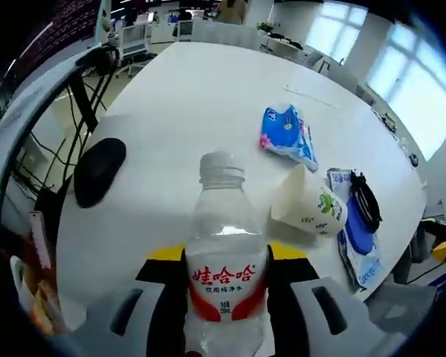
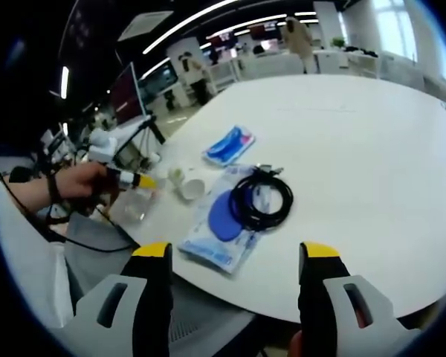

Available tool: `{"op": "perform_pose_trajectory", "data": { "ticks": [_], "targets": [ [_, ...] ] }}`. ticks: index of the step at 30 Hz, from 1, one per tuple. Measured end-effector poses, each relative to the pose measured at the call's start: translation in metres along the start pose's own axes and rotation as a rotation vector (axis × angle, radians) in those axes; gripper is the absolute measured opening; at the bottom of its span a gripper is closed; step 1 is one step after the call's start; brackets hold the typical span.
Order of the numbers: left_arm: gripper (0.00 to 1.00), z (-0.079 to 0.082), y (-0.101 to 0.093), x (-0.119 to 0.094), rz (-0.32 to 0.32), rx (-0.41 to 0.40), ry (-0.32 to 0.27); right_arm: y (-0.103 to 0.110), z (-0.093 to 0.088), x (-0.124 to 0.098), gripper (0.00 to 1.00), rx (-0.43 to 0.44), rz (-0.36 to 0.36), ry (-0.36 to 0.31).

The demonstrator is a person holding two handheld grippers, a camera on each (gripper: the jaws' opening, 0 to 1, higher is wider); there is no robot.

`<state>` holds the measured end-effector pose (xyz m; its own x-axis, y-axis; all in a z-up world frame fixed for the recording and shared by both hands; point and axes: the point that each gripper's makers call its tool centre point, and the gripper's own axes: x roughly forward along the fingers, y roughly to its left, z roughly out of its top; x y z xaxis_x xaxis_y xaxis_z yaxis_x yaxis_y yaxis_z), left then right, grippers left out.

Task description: Arrange the tabletop items into an orderly group along one side of the table until the central work area is clear of visible clutter.

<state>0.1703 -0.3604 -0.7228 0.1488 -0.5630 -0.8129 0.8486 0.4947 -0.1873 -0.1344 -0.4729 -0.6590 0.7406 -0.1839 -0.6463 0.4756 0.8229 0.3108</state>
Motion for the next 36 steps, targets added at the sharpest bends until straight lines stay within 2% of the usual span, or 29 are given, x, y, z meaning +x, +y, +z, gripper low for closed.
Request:
{"op": "perform_pose_trajectory", "data": {
  "ticks": [7,14,36],
  "targets": [
    [0.4,-0.001,0.002,-0.007,0.002,0.029,-0.017,0.001,0.001,0.003,0.68,-0.001,0.009,-0.004],
    [0.4,0.004,0.003,-0.022,0.001,0.032,-0.065,0.001,0.0,0.003,0.68,0.002,0.012,-0.006],
    [0.39,-0.007,-0.003,-0.051,0.0,0.116,-0.133,0.006,-0.003,0.007,0.67,0.0,0.028,0.003]
  ]
}}
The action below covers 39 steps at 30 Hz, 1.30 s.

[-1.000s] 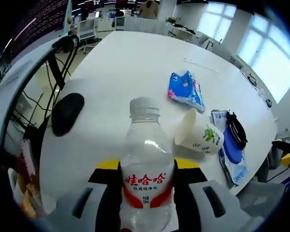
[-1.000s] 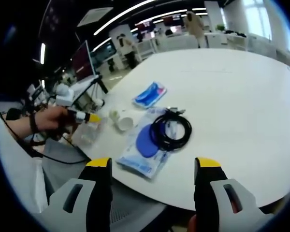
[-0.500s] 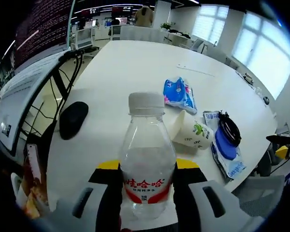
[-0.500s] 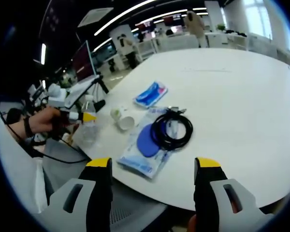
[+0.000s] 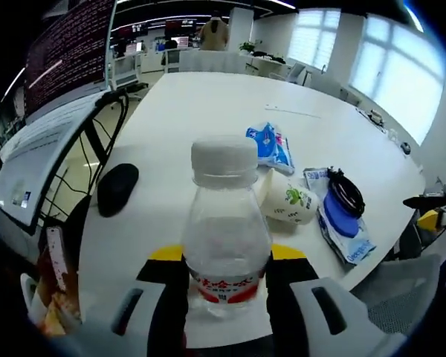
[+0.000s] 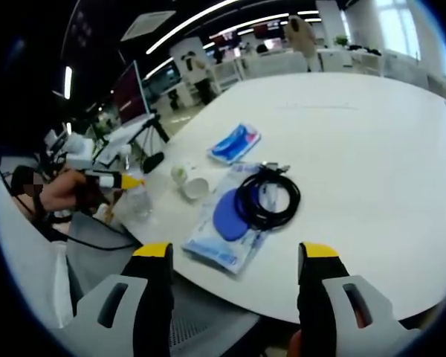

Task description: Arrange the tabletop items into an orderly group along one side of the table until the central work area is clear of visible clutter.

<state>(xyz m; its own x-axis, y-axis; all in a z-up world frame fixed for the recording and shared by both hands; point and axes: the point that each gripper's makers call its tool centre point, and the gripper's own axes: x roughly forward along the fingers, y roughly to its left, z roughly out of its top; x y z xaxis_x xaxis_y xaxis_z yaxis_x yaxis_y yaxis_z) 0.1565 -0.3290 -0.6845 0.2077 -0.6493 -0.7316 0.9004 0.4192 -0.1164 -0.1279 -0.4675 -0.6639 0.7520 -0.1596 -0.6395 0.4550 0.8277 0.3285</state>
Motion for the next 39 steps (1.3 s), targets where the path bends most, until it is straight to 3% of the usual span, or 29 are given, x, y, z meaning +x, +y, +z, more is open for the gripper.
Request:
{"op": "perform_pose_trajectory", "data": {
  "ticks": [16,39],
  "targets": [
    [0.4,-0.025,-0.005,-0.009,0.037,0.125,-0.022,0.008,-0.005,0.005,0.66,-0.003,0.015,0.013],
    [0.39,-0.018,-0.003,-0.002,0.051,0.113,-0.058,0.011,-0.005,0.002,0.66,-0.022,0.02,0.024]
  ]
}}
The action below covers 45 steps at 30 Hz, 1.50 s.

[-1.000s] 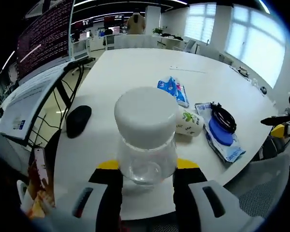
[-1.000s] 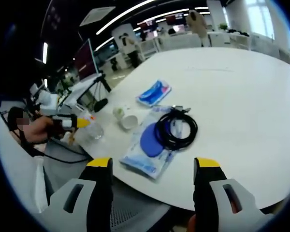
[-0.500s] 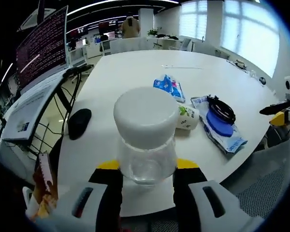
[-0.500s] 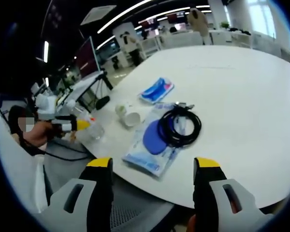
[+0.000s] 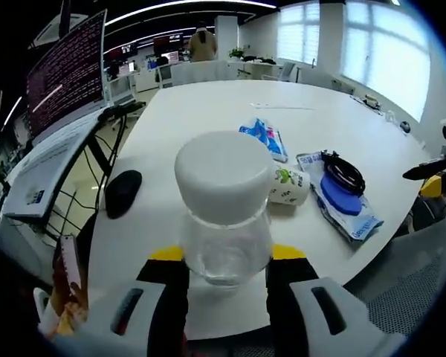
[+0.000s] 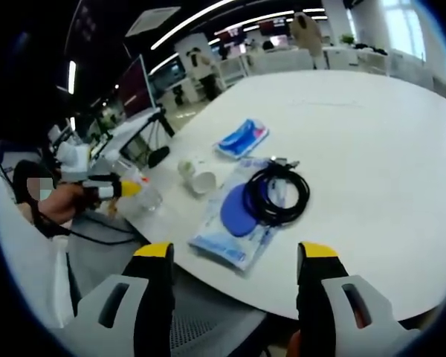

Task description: Arrange the tabletop items into an orderly group along one side of the table until the central work area is clear of visible clutter.

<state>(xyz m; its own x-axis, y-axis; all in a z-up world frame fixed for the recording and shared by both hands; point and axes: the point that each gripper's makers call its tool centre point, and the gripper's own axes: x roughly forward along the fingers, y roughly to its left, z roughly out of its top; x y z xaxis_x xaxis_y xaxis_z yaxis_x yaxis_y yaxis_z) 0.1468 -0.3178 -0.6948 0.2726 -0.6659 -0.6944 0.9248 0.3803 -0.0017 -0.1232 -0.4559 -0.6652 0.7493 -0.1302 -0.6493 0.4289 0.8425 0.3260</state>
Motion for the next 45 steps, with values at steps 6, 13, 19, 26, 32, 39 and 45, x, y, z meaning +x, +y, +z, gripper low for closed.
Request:
{"op": "perform_pose_trajectory", "data": {
  "ticks": [6,13,19,26,32,39,45],
  "targets": [
    [0.39,0.012,0.004,0.011,0.003,0.001,-0.009,-0.001,0.005,-0.002,0.66,0.001,-0.007,-0.011],
    [0.39,0.038,0.022,0.037,0.031,-0.036,-0.053,-0.003,0.001,-0.004,0.66,0.006,-0.018,-0.006],
    [0.39,0.067,0.037,0.065,0.068,-0.049,-0.073,-0.006,-0.001,-0.008,0.66,0.02,-0.027,-0.009],
    [0.39,0.095,0.052,0.09,0.095,-0.062,-0.084,-0.015,-0.005,-0.014,0.66,0.043,-0.053,-0.015],
    [0.39,0.113,0.057,0.104,0.104,-0.084,-0.098,-0.02,-0.005,-0.017,0.66,0.053,-0.07,-0.021],
    [0.39,0.13,0.062,0.121,0.093,-0.069,-0.107,-0.022,-0.002,-0.018,0.66,0.057,-0.077,-0.025],
    [0.39,0.141,0.068,0.136,0.083,-0.098,-0.099,-0.021,0.001,-0.014,0.66,0.051,-0.073,-0.021]
  ]
}}
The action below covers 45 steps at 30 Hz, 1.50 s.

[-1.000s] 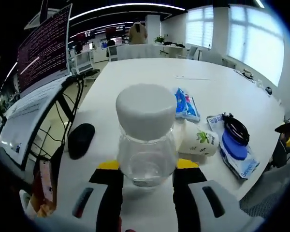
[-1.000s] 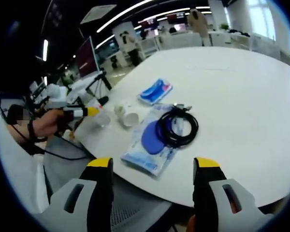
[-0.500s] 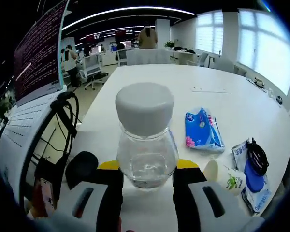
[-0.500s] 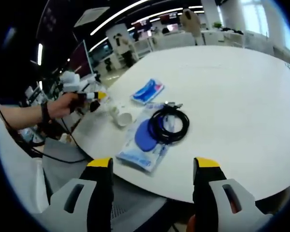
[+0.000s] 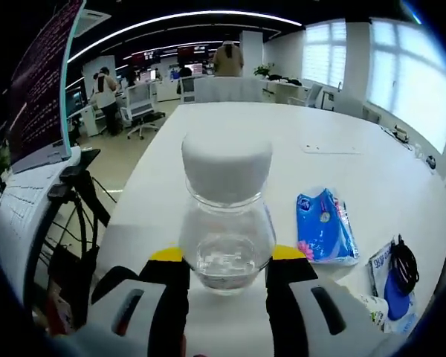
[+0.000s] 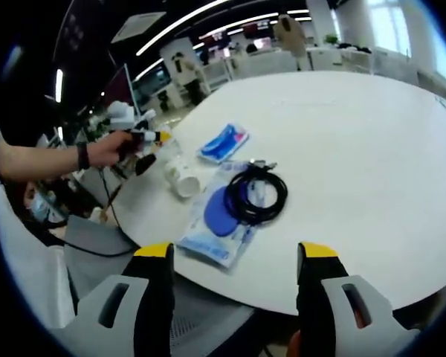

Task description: Arrange the tabletop items into an orderly group along one side of the table until the central work area is clear of visible clutter.

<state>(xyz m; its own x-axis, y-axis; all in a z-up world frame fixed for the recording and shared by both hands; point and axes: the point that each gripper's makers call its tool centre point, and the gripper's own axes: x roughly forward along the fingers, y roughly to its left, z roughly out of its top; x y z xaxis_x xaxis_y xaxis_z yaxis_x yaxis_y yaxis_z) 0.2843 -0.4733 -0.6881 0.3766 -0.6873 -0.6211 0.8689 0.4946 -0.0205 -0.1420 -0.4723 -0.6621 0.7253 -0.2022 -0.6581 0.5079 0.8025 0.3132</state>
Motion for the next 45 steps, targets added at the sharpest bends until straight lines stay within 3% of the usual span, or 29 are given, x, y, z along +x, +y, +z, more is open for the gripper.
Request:
{"op": "perform_pose_trajectory", "data": {
  "ticks": [15,20,23,33,45],
  "targets": [
    [0.39,0.01,0.001,0.021,-0.014,0.01,0.011,0.0,-0.002,-0.001,0.66,0.0,-0.004,0.01],
    [0.41,0.008,-0.001,0.018,-0.041,-0.03,0.046,0.001,-0.005,-0.001,0.66,0.002,-0.005,0.016],
    [0.48,0.012,-0.002,0.015,-0.051,-0.048,0.032,0.004,-0.005,0.001,0.66,0.0,-0.001,0.02],
    [0.49,0.01,-0.002,0.001,-0.07,-0.062,0.022,0.009,-0.004,0.005,0.66,-0.002,0.014,0.011],
    [0.47,-0.023,-0.004,-0.034,-0.068,-0.127,0.05,0.013,-0.002,0.009,0.66,-0.008,0.033,-0.001]
  ]
}}
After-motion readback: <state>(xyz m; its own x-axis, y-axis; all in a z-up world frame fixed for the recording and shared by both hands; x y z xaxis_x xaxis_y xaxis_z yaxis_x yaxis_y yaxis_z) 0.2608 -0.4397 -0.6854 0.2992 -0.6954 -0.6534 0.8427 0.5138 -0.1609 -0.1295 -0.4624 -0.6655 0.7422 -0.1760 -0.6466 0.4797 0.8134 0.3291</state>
